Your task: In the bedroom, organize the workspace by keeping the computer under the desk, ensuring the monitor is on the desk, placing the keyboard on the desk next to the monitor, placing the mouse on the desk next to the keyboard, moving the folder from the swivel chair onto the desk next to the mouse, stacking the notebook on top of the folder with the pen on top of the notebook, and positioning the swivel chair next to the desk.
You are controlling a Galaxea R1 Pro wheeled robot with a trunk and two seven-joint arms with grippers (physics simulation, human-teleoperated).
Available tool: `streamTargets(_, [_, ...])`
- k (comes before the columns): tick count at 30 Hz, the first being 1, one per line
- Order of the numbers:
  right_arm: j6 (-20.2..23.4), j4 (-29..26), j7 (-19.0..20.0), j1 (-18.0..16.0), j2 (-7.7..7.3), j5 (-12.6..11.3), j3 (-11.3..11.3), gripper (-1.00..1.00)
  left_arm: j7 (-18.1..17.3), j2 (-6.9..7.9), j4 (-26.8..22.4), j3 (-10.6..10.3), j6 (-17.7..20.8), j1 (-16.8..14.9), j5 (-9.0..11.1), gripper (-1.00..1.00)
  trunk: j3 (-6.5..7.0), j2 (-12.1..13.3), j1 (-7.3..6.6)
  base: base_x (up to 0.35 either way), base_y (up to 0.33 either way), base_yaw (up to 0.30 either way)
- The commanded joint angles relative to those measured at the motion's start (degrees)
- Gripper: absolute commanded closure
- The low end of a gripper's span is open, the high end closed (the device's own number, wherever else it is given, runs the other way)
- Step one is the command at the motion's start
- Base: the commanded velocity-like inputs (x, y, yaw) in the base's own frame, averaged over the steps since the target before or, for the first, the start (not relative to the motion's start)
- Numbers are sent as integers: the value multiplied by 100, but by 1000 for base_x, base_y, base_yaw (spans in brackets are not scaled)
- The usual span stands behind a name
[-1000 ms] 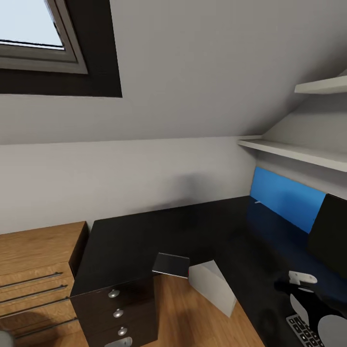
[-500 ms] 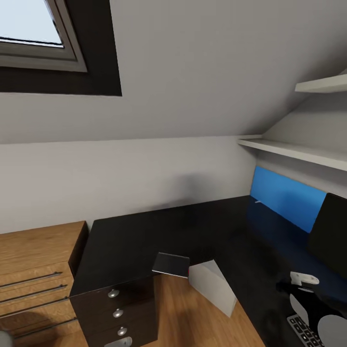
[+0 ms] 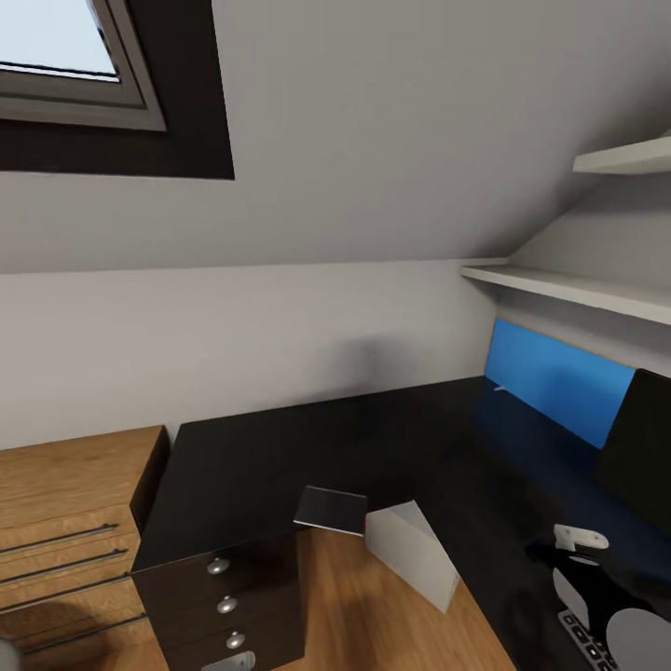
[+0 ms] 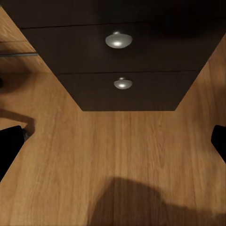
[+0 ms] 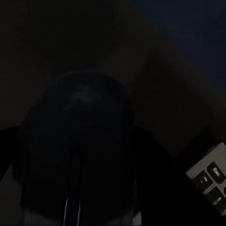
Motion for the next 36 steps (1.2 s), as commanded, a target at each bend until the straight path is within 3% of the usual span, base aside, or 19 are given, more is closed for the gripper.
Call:
streamTargets(1, [20,-12,-20,-2,8,-70,-5,100,35,9,-7,-47,-38,-11,60,-100,-28,-50,24,0,0,0])
streamTargets(9, [-183,-15,-20,-2,193,-71,-5,100,35,5,-7,-47,-39,-10,60,-100,-171,-370,200,0,0,0])
streamTargets(29, [-608,-9,-268,-2,204,-102,-37,100,35,3,-7,-47,-39,-9,60,-100,-531,-1173,639,0,0,0])
streamTargets(36, [-992,3,-456,-2,212,-137,-133,100,34,3,-7,-53,-38,-10,60,-100,-656,-1453,793,0,0,0])
